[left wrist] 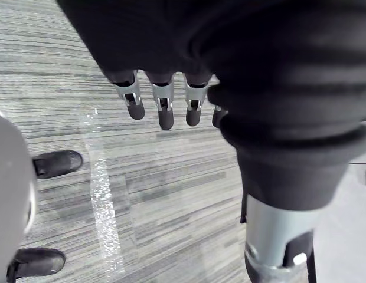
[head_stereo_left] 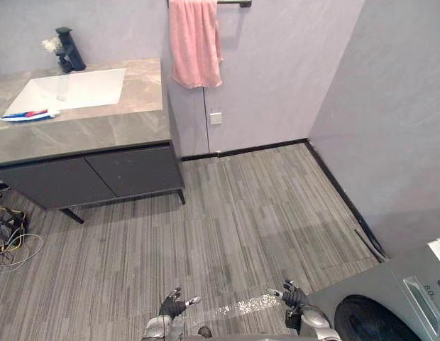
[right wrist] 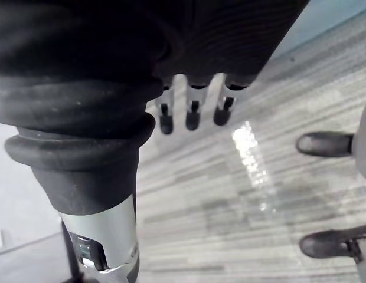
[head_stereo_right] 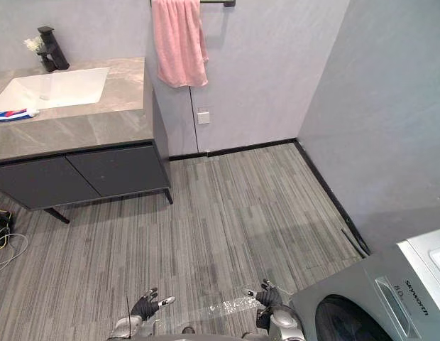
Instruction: Organize washtable
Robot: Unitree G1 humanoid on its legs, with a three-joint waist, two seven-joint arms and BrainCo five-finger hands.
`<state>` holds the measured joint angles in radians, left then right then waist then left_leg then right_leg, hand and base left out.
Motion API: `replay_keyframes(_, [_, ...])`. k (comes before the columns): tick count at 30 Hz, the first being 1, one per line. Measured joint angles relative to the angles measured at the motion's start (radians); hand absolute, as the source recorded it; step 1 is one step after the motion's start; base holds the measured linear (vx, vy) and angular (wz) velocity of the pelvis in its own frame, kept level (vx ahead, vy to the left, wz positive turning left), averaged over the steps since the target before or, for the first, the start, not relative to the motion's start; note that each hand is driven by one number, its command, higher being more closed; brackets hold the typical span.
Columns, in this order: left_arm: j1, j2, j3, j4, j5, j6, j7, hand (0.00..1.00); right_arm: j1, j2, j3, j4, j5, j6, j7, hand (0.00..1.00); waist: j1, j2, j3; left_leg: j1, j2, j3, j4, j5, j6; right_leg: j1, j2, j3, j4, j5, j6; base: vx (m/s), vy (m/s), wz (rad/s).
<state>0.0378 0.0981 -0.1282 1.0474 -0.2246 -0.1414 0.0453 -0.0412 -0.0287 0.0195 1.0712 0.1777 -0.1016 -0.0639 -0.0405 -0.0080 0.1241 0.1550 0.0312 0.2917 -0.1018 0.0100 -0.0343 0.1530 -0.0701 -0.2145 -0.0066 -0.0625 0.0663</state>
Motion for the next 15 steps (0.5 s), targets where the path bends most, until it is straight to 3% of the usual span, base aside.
replay_keyframes(15, [0.005, -0.017, -0.021, 0.000, 0.000, 0.000, 0.003, 0.00, 0.002, 0.004, 0.000, 0.000, 0.019, 0.000, 0.001, 0.00, 0.001, 0.014, 0.001, 0.009, 0.000, 0.007, 0.000, 0.000, 0.000, 0.003, -0.001, -0.001, 0.000, 0.005, 0.002, -0.02, -0.002, 0.00])
